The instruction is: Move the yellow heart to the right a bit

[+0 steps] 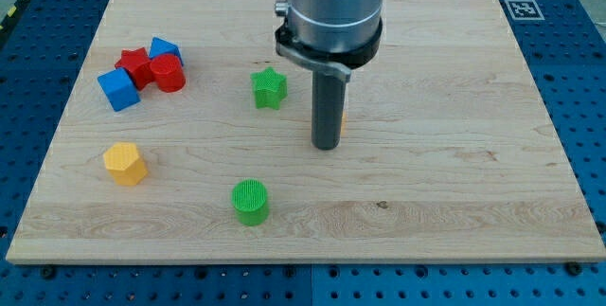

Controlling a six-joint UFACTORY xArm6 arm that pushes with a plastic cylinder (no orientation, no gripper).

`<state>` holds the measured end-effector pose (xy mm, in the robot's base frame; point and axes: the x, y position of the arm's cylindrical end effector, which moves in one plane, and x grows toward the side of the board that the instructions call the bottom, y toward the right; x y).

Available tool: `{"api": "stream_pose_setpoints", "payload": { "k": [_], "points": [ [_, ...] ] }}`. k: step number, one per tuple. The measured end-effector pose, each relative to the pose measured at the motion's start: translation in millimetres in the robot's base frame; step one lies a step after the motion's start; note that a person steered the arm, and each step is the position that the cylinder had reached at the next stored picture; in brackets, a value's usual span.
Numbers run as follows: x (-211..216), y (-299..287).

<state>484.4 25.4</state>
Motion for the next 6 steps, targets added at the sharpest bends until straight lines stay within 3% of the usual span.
{"api": "stream_pose_setpoints", "payload": {
  "k": [3,6],
  "points": [
    [-70.7,28.1],
    [-68.8,47.8]
  ]
}}
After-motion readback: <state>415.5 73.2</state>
